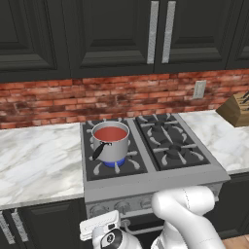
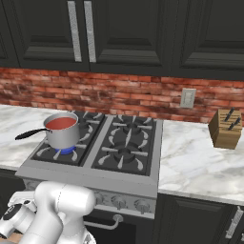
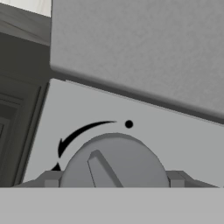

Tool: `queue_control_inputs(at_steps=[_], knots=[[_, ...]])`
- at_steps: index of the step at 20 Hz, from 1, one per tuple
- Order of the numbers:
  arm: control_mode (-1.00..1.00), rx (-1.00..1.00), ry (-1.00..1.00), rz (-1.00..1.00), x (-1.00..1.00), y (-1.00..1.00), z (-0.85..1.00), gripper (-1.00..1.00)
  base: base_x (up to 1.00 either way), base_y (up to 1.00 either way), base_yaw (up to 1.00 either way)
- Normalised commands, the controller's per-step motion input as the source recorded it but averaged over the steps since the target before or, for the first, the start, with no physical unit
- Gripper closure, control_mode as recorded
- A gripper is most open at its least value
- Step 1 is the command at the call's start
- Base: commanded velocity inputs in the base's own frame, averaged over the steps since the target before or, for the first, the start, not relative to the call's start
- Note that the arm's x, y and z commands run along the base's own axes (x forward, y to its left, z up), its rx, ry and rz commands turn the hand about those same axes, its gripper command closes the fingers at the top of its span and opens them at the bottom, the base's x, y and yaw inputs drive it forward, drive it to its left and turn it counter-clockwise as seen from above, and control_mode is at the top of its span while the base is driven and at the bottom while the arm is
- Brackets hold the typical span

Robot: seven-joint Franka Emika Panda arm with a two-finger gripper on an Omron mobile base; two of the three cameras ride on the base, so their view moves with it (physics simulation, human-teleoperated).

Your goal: Wait until the marinara sauce is simmered to a deep red color and then turn off the stove.

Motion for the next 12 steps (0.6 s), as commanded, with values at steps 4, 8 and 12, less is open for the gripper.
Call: queue_control_inputs(at_steps=[4, 8, 12], knots=[[-1.0, 0.0, 0.0, 0.0, 0.0, 0.0, 0.0, 1.0, 0.0, 0.0, 0.0], [-1.0, 0.0, 0.0, 0.0, 0.0, 0.0, 0.0, 1.0, 0.0, 0.0, 0.0], [-1.0, 0.0, 0.0, 0.0, 0.0, 0.0, 0.0, 1.0, 0.0, 0.0, 0.0]])
